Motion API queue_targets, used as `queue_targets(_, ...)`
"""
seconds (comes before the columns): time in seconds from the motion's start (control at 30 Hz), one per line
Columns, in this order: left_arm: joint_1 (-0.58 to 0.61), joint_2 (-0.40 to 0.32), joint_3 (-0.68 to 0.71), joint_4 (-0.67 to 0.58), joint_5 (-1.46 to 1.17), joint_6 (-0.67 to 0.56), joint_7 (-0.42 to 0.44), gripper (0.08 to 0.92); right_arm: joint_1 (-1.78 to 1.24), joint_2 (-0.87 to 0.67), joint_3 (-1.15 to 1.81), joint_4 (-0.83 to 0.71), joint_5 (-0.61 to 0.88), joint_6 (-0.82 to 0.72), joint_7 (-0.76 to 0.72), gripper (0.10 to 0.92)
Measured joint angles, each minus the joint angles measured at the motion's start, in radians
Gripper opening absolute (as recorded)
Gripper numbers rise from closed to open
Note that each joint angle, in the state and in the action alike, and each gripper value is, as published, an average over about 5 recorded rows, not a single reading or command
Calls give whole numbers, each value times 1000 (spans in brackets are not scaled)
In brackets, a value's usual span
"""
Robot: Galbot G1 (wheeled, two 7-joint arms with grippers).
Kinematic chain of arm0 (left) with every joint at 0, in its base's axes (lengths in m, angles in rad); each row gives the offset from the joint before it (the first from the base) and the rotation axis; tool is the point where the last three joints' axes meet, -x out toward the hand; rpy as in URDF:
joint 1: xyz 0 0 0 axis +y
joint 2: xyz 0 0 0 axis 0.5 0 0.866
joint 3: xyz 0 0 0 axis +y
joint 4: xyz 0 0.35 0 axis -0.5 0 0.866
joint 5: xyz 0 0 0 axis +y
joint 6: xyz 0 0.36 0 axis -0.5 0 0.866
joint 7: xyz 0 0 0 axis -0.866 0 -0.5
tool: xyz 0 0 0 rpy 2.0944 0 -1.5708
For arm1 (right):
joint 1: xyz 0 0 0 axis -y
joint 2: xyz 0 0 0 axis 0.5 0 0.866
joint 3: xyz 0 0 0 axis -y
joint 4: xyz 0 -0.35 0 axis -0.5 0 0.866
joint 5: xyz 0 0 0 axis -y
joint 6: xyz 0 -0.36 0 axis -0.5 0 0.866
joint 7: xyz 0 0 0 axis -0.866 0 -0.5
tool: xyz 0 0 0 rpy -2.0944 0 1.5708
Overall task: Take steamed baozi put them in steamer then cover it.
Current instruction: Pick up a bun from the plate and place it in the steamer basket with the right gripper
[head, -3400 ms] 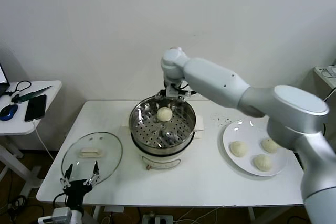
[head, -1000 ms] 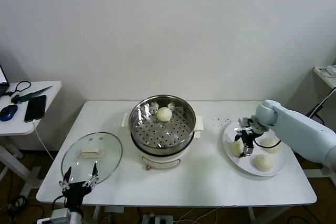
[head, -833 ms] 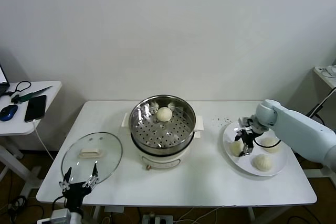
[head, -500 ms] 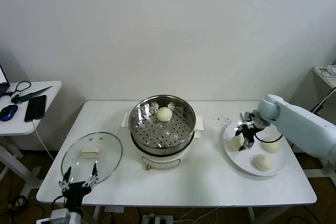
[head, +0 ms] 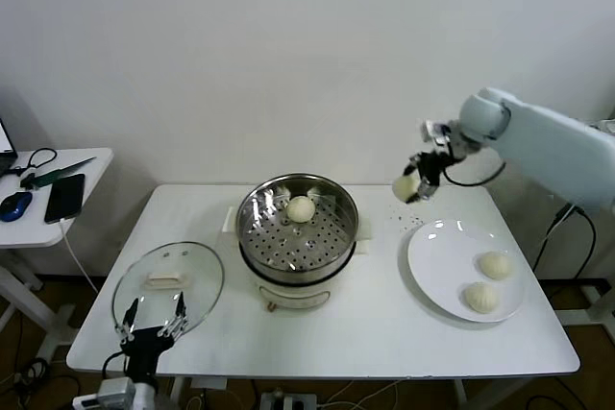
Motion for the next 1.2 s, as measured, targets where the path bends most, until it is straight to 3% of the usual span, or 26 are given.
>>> queue_targets(0.27, -2, -4, 15, 7, 13, -8, 2, 823, 49, 170, -37, -11, 116, -50, 41, 687)
queue_targets(0.63, -5, -1, 12, 6, 21, -9, 2, 823, -2, 368, -70, -46, 149, -85, 83, 687)
queue_targets(1.2, -5, 0, 11, 10, 26, -11, 2, 823, -126, 481, -90, -83, 110, -95, 108, 701)
